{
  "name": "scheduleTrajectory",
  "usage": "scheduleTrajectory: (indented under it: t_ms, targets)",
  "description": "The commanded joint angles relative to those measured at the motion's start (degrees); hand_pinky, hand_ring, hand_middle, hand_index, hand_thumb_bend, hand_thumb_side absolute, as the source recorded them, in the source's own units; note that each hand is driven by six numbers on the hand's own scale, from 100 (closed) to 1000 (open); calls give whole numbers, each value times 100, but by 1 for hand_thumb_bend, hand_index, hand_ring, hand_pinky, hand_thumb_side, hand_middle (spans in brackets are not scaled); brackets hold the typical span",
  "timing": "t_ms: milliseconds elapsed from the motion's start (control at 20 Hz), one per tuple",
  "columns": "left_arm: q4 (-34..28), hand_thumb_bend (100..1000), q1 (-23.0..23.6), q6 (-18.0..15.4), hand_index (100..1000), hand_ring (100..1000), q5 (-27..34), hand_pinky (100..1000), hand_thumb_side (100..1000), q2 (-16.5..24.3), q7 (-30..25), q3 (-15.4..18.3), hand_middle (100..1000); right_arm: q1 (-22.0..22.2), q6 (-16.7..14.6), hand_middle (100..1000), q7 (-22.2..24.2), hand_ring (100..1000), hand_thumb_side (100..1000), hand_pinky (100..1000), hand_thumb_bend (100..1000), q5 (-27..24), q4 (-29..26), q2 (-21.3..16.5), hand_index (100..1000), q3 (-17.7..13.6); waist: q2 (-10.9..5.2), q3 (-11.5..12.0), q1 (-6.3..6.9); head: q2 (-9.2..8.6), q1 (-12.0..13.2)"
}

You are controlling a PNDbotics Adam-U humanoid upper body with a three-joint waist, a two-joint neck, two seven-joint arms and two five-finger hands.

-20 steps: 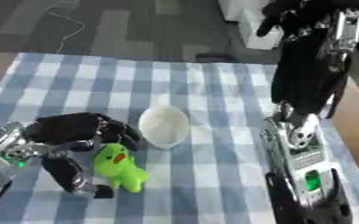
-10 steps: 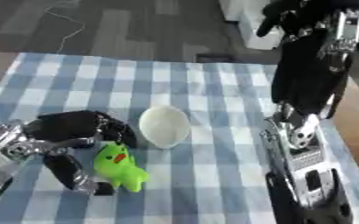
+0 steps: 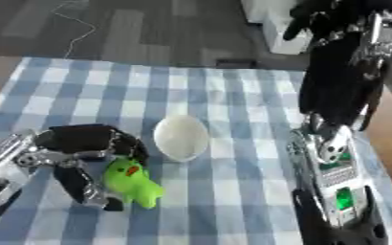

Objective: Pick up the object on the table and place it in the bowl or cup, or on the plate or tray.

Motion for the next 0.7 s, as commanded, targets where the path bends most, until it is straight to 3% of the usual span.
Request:
scheduleTrajectory:
  t_ms: [50,550,650,700]
  targets:
    - [139,486,-96,-187,808,686,-105,734,818,-14,12,-25,757,-87,-12,631,20,450,855,300,100,11,-100,3,795,1,-62,-18,26,-51,56]
    - [591,485,-183,-586,810,749,-523,805,806,-145,163,-109,783,-96,-8,630,33,450,855,299,100,-7,-110,55,794,17,-49,-77,-6,-66,114]
    - [662,472,-211,-628,809,744,-618,794,761,-175,208,-103,785,-97,-7,630,38,450,855,299,100,-12,-111,66,794,21,-47,-87,-11,-68,129]
    - [698,436,-229,-632,804,711,-687,723,723,-191,235,-93,775,-98,-7,630,40,450,855,299,100,-15,-112,72,794,24,-45,-94,-15,-71,130]
